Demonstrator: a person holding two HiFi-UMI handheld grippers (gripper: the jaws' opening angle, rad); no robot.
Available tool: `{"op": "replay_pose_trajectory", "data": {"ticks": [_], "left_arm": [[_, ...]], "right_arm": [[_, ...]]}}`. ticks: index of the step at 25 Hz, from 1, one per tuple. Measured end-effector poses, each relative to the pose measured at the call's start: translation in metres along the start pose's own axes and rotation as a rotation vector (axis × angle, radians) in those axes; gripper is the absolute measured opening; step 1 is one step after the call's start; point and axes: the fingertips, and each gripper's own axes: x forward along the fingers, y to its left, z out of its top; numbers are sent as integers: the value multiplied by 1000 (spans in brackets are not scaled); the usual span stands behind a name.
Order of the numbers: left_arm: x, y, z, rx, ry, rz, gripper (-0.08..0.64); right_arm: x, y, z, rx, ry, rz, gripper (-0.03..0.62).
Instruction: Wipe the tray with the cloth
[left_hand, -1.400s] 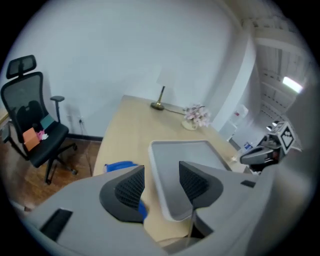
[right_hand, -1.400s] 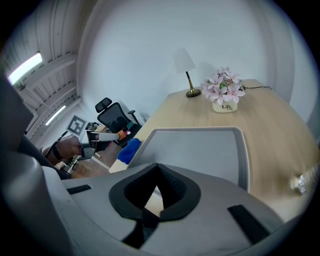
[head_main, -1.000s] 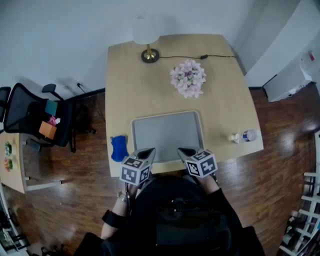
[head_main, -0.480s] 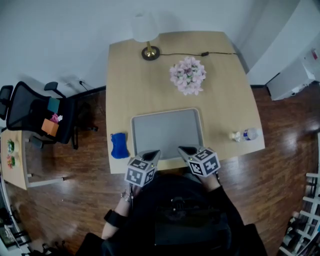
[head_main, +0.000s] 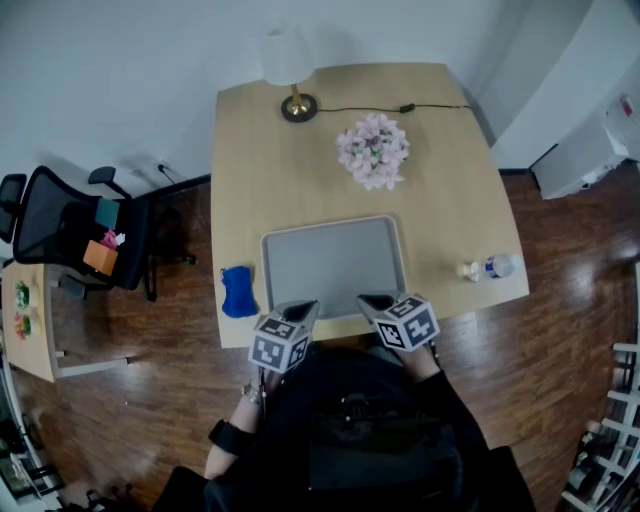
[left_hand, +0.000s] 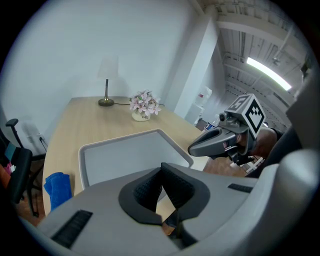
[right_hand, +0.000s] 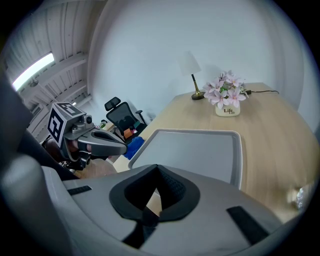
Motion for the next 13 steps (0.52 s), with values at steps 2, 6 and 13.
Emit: {"op": "replay_pose_trajectory", "data": {"ticks": [2, 6, 13], "left_arm": [[0, 0, 0, 1, 1, -2, -5], [1, -2, 1, 7, 1, -8, -5], [1, -4, 0, 17, 7, -12, -5]], "right_arm": [[-1, 0, 1, 2, -4, -3, -5], [-3, -2, -1, 9, -7, -13, -5], [-4, 0, -3, 10, -4, -10, -5]]}}
